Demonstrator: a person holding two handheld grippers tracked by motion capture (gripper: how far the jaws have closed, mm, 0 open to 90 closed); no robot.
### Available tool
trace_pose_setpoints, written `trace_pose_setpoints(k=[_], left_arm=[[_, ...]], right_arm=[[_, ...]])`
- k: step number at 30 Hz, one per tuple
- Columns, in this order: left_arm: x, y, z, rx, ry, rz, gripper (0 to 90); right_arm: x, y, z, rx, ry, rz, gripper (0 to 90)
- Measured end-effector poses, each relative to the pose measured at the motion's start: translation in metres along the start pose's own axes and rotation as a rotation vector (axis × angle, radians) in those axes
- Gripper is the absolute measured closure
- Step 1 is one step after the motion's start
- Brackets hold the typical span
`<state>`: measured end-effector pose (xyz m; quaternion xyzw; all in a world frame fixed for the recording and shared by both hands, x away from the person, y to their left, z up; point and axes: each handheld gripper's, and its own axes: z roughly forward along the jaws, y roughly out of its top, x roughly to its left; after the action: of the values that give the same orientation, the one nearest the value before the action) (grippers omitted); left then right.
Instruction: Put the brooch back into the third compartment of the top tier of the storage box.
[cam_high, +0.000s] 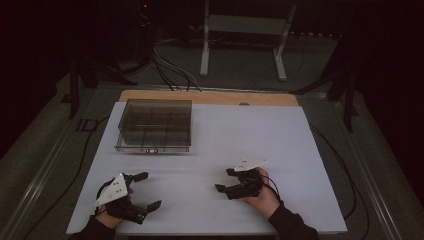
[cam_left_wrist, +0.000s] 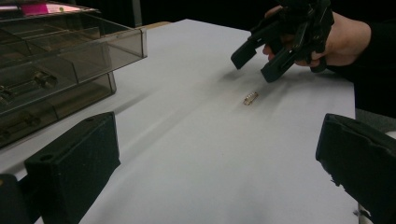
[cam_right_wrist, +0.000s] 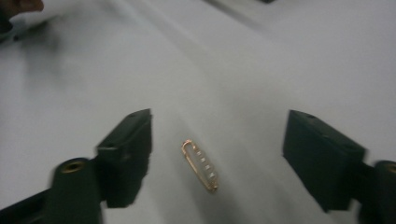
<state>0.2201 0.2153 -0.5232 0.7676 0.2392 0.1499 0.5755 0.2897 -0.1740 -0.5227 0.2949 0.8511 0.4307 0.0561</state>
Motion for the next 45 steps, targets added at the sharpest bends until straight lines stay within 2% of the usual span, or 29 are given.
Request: trace_pose_setpoints(k=[4, 8, 11, 13, 17, 21, 24, 27, 31, 45], left_arm=[[0.001, 0.000, -0.001, -0.002, 0.000, -0.001, 0.6], [0.000, 0.000, 0.000, 0.003, -0.001, 0.002, 0.6], [0.000, 0.000, 0.000, 0.000, -0.002, 0.001, 0.6], [0.000, 0.000, 0.000, 0.003, -0.002, 0.002, 0.6], [0.001, 0.000, 0.000, -0.002, -0.004, -0.004, 0.6], [0.001, 0.000, 0.000, 0.000, -0.003, -0.003, 0.6], [0.001, 0.000, 0.000, 0.001, -0.003, -0.003, 0.6], [0.001, 0.000, 0.000, -0.002, -0.004, -0.005, 0.6], [0.001, 0.000, 0.000, -0.001, -0.004, -0.003, 0.6], [0.001, -0.001, -0.001, -0.003, -0.002, -0.008, 0.6]], right_arm=[[0.002, 0.000, 0.004, 0.052, 0.017, -0.062, 36.8], [0.005, 0.000, 0.009, 0.077, 0.026, -0.076, 45.3], [0.006, 0.001, 0.011, 0.088, 0.022, -0.102, 55.2], [0.005, 0.001, 0.012, 0.095, 0.026, -0.100, 61.2], [0.004, 0.002, 0.013, 0.099, 0.032, -0.104, 67.5], [0.005, 0.000, 0.017, 0.130, 0.037, -0.119, 68.3], [0.007, 0.000, 0.018, 0.146, 0.011, -0.140, 72.4], [0.012, 0.000, 0.018, 0.152, -0.030, -0.186, 76.4], [0.014, 0.001, 0.018, 0.164, -0.049, -0.186, 84.3], [0.017, 0.002, 0.018, 0.161, -0.050, -0.177, 85.3]])
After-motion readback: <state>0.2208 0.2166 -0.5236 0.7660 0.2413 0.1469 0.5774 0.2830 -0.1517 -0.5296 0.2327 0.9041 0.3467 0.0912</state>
